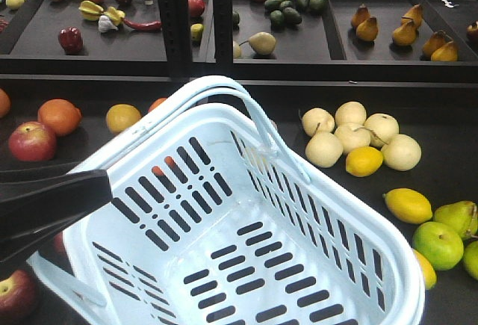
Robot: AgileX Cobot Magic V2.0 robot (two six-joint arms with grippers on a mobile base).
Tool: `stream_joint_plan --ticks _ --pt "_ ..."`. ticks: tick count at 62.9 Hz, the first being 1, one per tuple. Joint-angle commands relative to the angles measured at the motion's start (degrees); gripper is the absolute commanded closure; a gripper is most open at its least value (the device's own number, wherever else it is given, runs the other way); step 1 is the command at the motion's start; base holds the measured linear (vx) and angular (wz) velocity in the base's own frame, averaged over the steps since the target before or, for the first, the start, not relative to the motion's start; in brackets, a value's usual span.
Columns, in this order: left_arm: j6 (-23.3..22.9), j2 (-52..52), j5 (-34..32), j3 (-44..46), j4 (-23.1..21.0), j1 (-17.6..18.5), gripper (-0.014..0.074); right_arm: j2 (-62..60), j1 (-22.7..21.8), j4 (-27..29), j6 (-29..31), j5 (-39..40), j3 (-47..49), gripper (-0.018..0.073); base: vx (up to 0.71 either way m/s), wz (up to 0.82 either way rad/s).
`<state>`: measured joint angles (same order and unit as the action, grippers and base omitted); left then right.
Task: Pick three apples into basket with both arms
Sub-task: 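Hold the basket in the left gripper while turning the base away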
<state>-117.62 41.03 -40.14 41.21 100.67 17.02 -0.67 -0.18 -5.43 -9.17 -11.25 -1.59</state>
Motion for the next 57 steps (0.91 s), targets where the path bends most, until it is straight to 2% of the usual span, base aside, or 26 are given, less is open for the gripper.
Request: stream_joint_plan --ticks 1,30,57 --pt "-0.14 -0.16 2.12 1.7 1.12 0.22 0.0603 -0.7 0.07 -0.54 0.37 4.32 -0.71 0.0564 -0.03 0.09" --pt "-0.14 -0.16 2.12 1.7 1.12 0.22 0.0603 -0.7 0.07 -0.54 0.37 4.32 -0.71 0.0564 -0.05 0.16" --pt "-0.14 -0.16 2.12 1.7 1.12 0.22 0.0602 -0.7 0.07 -0.54 0.37 4.32 -0.71 0.0564 -0.08 0.3"
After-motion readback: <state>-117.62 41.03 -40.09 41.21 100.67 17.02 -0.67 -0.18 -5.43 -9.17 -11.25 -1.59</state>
